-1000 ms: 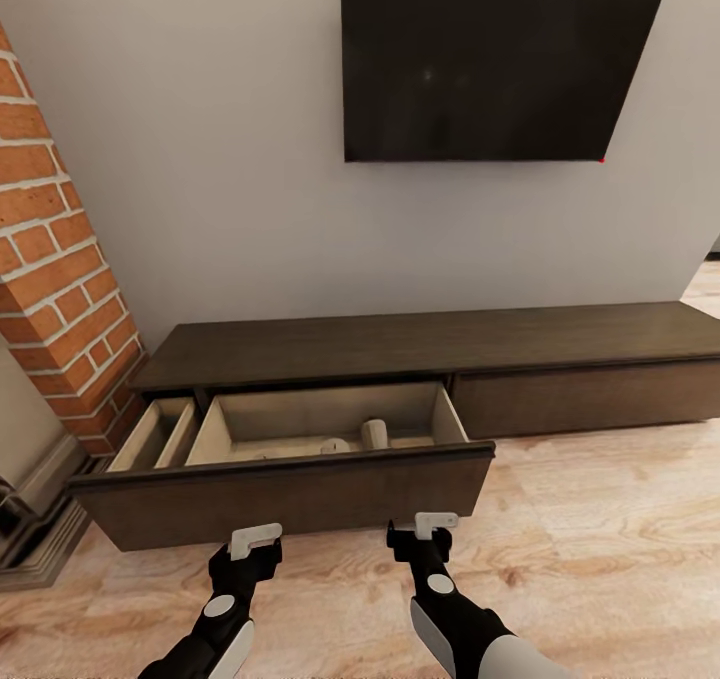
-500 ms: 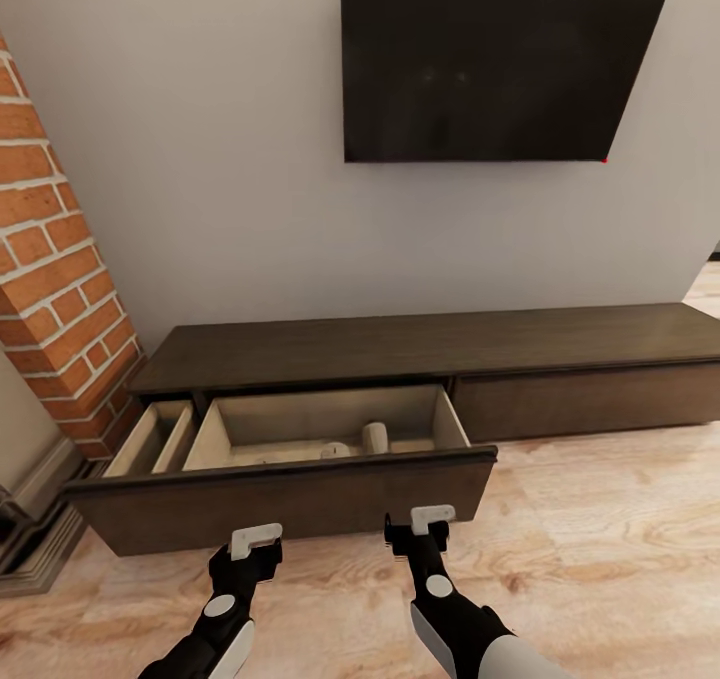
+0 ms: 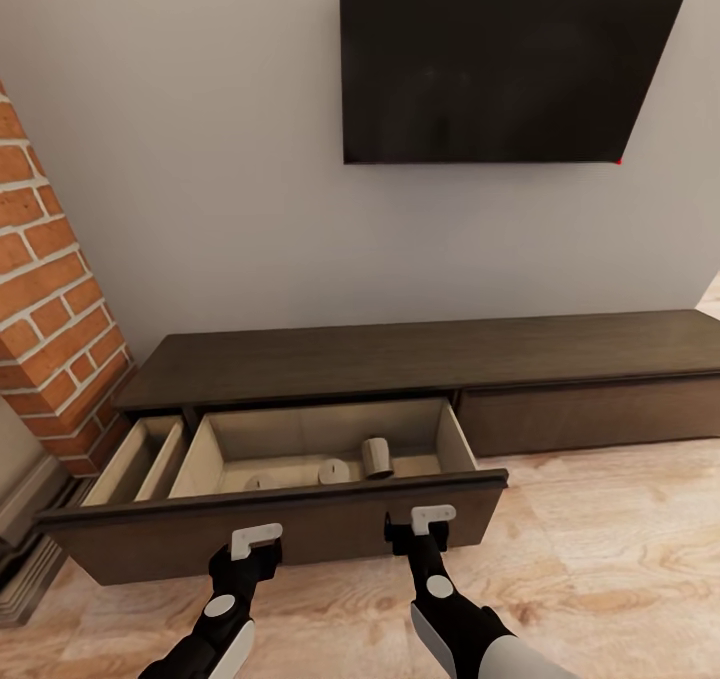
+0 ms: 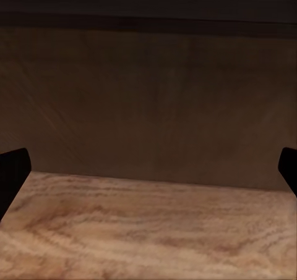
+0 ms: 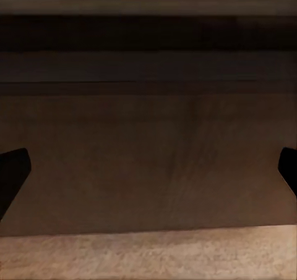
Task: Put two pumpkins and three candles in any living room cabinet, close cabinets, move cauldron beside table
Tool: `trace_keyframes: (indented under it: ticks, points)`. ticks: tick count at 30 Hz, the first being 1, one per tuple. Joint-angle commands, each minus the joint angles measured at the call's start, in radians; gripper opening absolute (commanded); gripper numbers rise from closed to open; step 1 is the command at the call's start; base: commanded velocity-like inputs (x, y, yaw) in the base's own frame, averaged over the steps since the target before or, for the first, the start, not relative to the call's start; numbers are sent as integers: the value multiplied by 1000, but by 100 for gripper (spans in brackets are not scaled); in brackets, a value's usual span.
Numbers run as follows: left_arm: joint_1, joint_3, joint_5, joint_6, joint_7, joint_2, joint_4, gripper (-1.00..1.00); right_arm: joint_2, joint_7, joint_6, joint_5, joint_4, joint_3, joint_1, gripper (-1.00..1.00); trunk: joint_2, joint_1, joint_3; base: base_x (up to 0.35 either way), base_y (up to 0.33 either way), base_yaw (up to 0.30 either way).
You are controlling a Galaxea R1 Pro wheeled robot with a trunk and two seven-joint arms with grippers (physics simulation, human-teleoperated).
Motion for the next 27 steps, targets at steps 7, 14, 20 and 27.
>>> trace_keyframes:
  ticks: [7,14,20,27]
  points:
    - [0,0,0,0,0,-1,0,100,0,78,5,-10,3,-3,0,100,-35,19,-16,3,0,0]
    - [0,0,0,0,0,-1,0,100,0,141,9,-14,6,-8,0,100,-84,46,-38,0,0,0]
    - [0,0,0,0,0,-1,0,100,0,143,9,-14,7,-8,-1,100,-99,56,-59,0,0,0]
    - [0,0,0,-1,1,-1,0,100,0,144,9,-14,7,-9,-1,100,-99,56,-59,3,0,0]
